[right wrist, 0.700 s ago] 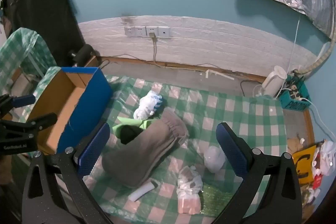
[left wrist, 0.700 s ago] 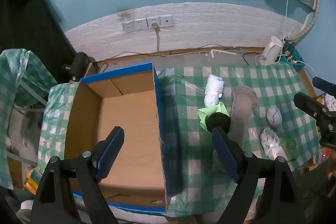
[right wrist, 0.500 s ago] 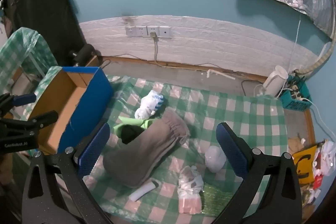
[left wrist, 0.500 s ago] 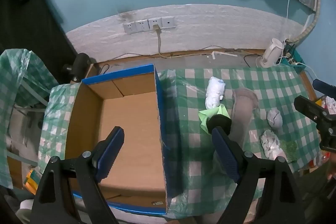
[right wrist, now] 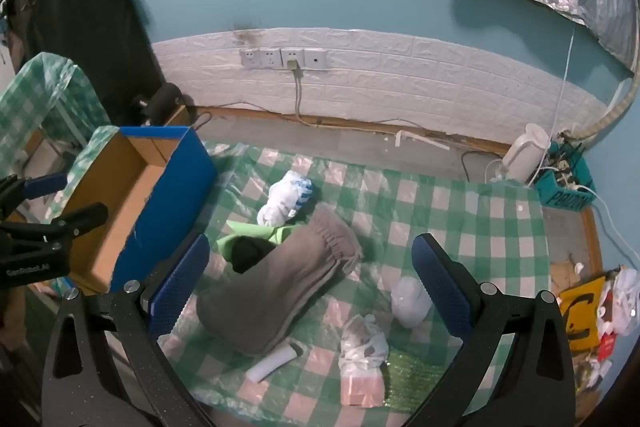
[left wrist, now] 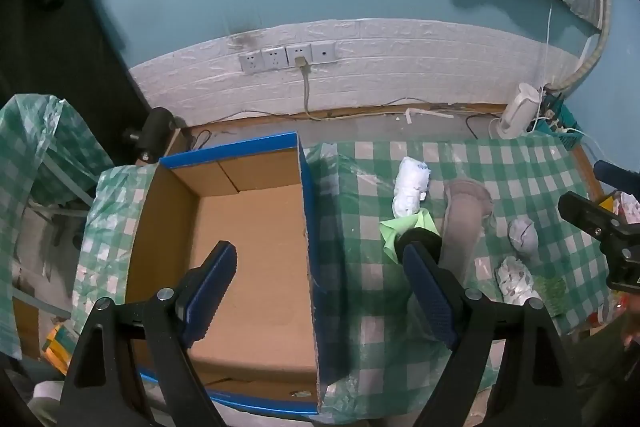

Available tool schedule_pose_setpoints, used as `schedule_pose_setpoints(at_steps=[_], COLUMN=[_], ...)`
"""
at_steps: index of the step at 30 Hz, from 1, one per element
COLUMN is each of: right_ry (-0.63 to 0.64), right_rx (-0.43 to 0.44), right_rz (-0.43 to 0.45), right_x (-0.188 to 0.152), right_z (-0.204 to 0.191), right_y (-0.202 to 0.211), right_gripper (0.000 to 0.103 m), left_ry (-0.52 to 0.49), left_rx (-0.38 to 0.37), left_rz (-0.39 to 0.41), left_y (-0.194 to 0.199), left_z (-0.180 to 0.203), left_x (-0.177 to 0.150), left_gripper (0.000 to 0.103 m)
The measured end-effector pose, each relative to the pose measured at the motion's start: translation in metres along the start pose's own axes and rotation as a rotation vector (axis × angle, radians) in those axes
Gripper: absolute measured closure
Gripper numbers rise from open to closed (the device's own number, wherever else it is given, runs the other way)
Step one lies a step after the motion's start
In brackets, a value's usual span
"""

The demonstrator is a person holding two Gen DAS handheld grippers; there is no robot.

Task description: Organize soft objects

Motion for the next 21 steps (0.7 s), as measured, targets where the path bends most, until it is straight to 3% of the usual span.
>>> schedule_pose_setpoints(at_steps=[21], right_ry=[-0.004], right_rx=[0.007], right_rz=[-0.007], right_x=[-0.003], right_z=[-0.0015], right_y=[-0.0012], right_gripper=[0.002], left_ry=[0.003], left_rx=[-0.019], left_rz=[-0.003], left_y=[0.0014], left_z=[0.0065], left_x=[-0.002], left_gripper=[0.016])
Point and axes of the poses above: each gripper's, at about its wrist camera, not at the fingertips, and y roughly against the way its jaws point, z to its right, x to its top, the point moved 5 cm from there along -y, roughly the way its jaws point, and after that the axes turned 14 degrees about z, right-handed, at the moved point
